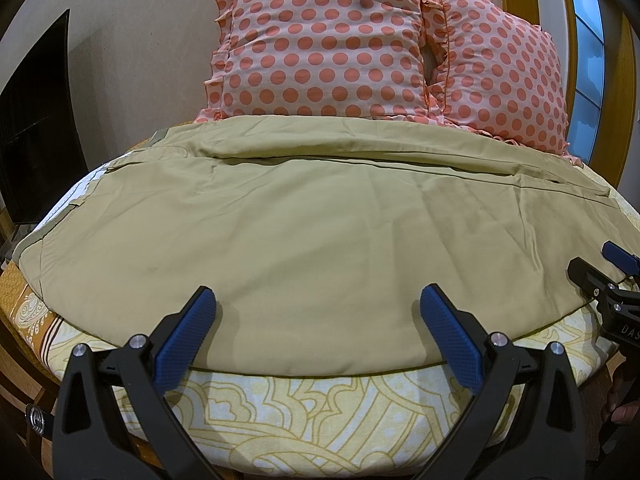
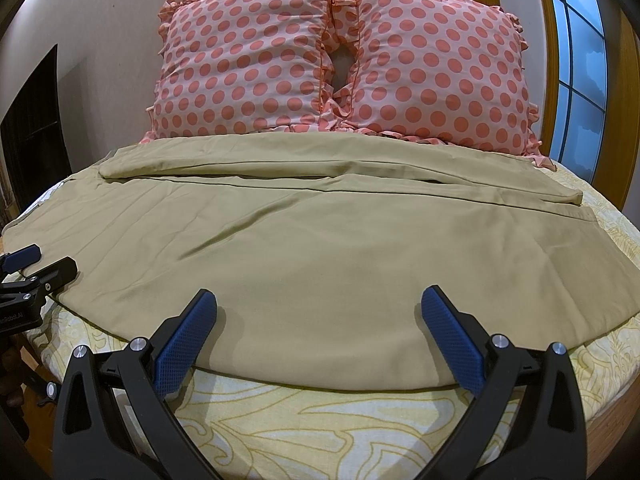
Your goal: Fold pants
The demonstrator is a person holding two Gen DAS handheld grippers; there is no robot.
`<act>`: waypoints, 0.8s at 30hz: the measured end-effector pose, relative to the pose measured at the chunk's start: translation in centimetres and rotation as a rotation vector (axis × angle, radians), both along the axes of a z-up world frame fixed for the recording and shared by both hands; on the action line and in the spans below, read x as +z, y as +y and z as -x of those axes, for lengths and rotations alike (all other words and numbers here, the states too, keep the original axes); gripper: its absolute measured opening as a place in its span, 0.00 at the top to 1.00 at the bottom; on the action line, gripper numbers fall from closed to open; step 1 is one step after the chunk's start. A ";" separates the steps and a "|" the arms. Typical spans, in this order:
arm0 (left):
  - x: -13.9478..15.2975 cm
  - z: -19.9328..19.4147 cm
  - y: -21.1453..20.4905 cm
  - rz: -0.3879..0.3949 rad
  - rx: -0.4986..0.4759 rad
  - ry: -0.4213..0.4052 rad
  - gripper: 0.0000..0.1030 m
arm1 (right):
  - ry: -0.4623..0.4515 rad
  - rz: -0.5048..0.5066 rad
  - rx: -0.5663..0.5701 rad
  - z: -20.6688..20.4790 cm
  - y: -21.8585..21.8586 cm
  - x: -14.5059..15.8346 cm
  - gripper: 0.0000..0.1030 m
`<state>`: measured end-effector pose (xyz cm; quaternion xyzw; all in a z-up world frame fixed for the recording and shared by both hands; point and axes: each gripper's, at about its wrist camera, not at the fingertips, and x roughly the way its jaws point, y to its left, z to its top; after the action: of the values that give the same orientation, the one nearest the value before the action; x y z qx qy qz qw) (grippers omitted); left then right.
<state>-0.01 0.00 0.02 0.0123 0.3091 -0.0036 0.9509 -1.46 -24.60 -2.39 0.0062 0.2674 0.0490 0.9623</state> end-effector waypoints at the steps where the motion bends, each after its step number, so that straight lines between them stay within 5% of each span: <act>1: 0.0 0.0 0.0 0.000 0.000 0.000 0.02 | 0.000 0.000 0.000 0.0 0.0 0.0 0.01; 24: 0.0 0.0 0.0 0.000 0.000 -0.003 0.02 | -0.005 0.000 0.000 0.2 0.1 -0.5 0.01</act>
<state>-0.02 0.00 0.02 0.0124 0.3078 -0.0035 0.9514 -1.63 -24.50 -2.86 0.0059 0.2651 0.0487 0.9630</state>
